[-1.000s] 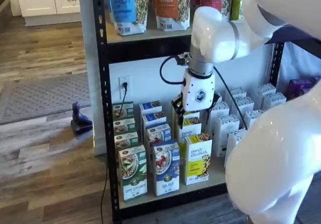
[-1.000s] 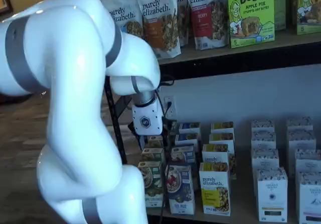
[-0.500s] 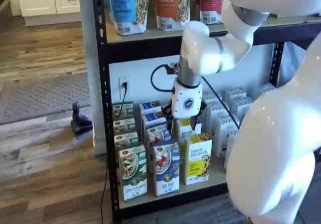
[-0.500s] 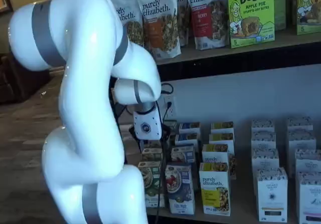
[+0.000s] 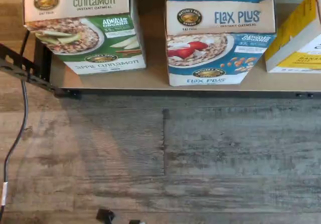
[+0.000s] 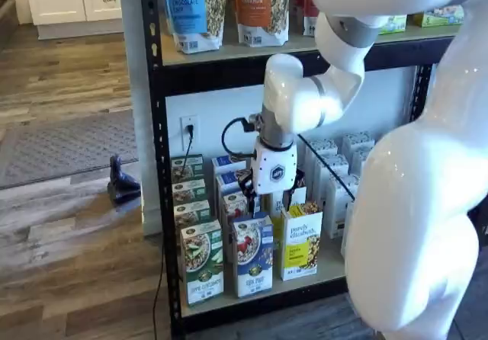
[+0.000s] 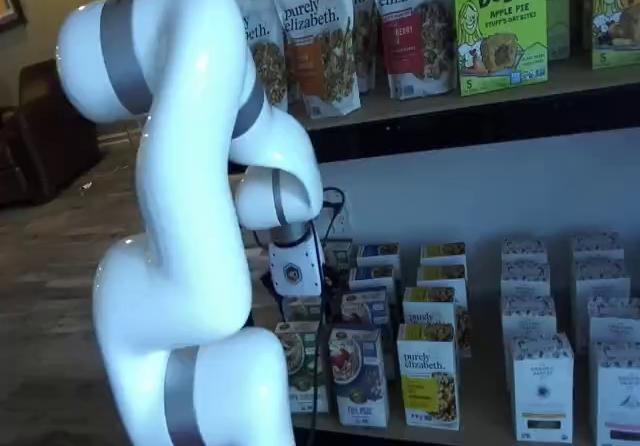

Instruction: Pick up the blue and white box that is on the bottom shelf, the second box from the left

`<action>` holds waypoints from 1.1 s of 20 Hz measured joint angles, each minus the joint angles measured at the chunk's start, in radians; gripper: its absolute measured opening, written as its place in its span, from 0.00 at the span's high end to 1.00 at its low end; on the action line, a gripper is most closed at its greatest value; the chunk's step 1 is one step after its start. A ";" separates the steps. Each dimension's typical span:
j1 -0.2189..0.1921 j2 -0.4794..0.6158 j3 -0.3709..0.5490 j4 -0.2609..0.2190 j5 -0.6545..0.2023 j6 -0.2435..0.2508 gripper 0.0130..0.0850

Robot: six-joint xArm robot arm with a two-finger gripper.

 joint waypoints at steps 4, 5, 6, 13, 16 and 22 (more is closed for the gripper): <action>0.000 0.084 -0.037 -0.039 -0.042 0.034 0.00; -0.003 0.106 -0.046 -0.042 -0.057 0.034 0.00; -0.008 0.129 -0.057 -0.053 -0.069 0.040 0.00; -0.051 0.250 -0.135 -0.053 -0.107 -0.003 0.00; -0.070 0.308 -0.181 -0.083 -0.112 0.006 0.00; -0.091 0.428 -0.297 -0.027 -0.109 -0.068 0.00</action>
